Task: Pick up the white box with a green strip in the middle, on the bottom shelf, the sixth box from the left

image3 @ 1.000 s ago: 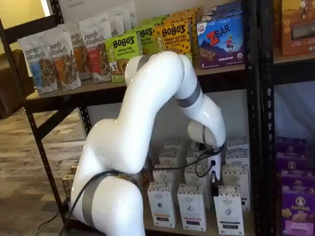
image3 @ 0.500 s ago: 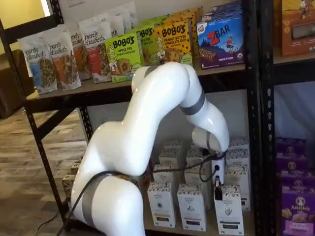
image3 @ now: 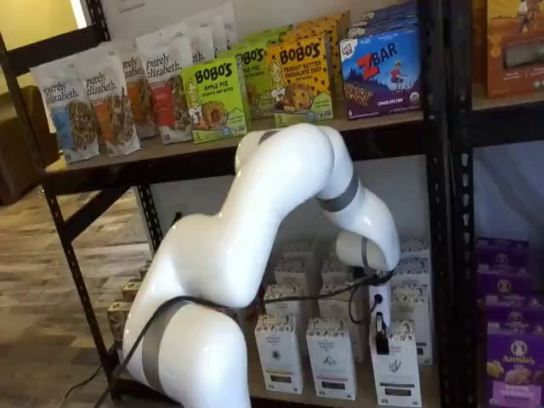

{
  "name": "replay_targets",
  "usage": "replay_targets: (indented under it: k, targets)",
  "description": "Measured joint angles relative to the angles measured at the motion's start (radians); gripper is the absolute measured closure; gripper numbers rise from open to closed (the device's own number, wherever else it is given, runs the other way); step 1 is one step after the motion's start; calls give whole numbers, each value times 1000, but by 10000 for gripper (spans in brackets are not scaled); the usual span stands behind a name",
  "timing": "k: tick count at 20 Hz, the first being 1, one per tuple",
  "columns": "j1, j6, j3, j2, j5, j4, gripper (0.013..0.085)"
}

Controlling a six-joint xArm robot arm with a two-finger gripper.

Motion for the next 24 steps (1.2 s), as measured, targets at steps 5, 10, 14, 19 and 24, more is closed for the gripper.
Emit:
replay_targets:
  k: [5,10,14,19,24]
  targets:
    - [-2,33,-24,24,16,-41,130]
    - [-3,24,-24,34,-11,-32,130]
    - [-2,36,-25,45,-34,-44,130]
    - [-2,28,-28,50,-41,-36,250]
    - [-5,38,-24,47,-36,-50,290]
